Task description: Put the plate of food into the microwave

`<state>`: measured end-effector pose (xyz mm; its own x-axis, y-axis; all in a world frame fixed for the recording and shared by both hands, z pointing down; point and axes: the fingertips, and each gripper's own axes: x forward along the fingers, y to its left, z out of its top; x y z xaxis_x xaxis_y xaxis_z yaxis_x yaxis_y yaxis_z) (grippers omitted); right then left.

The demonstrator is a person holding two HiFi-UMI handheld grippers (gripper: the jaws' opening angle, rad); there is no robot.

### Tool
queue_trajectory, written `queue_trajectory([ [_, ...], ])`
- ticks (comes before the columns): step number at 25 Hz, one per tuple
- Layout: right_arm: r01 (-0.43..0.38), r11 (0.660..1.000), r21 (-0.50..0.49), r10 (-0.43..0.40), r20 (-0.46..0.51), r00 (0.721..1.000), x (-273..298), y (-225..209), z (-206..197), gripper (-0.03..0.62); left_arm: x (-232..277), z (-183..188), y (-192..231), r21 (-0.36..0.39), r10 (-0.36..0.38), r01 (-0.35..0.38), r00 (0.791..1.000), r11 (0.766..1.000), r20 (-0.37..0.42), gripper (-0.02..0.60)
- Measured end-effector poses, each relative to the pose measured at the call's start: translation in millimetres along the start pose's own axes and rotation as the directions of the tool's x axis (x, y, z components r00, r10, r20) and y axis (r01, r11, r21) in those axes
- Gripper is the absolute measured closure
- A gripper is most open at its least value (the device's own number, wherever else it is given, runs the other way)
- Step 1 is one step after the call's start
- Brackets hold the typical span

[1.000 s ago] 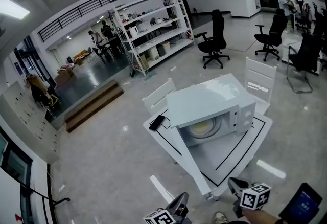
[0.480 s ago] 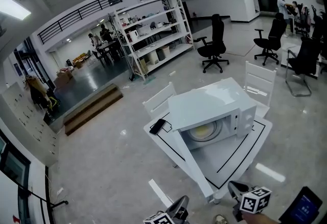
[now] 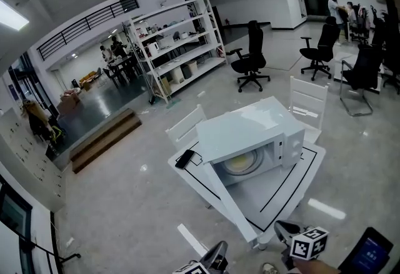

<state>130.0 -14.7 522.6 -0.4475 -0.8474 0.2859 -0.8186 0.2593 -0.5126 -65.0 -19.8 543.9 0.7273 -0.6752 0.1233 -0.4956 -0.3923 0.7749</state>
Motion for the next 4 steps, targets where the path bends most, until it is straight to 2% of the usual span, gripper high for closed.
queue_trajectory([
  [4, -0.006, 1.000, -0.012, 0.006, 0.006, 1.000, 4.9, -1.0, 3.8, 0.592, 4.8, 4.8, -7.0, -0.006, -0.022, 0.022, 1.000, 1.000, 0.014, 0.575],
])
